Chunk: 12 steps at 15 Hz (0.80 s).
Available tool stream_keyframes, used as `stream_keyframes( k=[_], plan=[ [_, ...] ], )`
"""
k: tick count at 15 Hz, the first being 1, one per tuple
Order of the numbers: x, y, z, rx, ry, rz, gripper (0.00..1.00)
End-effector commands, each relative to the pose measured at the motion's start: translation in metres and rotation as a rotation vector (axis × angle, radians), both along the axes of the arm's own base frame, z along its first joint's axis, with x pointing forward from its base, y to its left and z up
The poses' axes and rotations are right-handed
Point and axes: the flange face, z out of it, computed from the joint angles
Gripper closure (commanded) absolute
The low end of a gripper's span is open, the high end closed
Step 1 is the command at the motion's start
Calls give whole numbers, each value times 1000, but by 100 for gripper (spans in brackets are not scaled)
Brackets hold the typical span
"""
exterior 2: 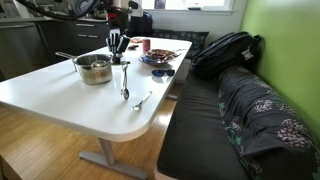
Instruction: Move the spoons from the pot to the table
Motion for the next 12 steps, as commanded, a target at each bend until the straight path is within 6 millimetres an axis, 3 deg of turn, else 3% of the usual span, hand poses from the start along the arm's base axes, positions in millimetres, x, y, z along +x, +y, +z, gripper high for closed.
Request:
stream_keyframes(
  k=[1,2,3,4,6,7,8,10,11,12],
  plan=[
    [14,4,-14,19,-20,3,65],
    [16,5,-17,22,-26,5,58],
    [18,5,-18,23,-30,6,78],
    [20,6,-19,26,-35,10,89],
    [22,9,-11,51,-46,12,99],
    [21,12,-3,74,-55,20,93],
    [16,18,17,110,-78,49,68],
    [10,25,47,160,-127,111,66],
    [7,27,65,166,-170,145,60],
    [25,26,34,132,-111,97,51]
  ],
)
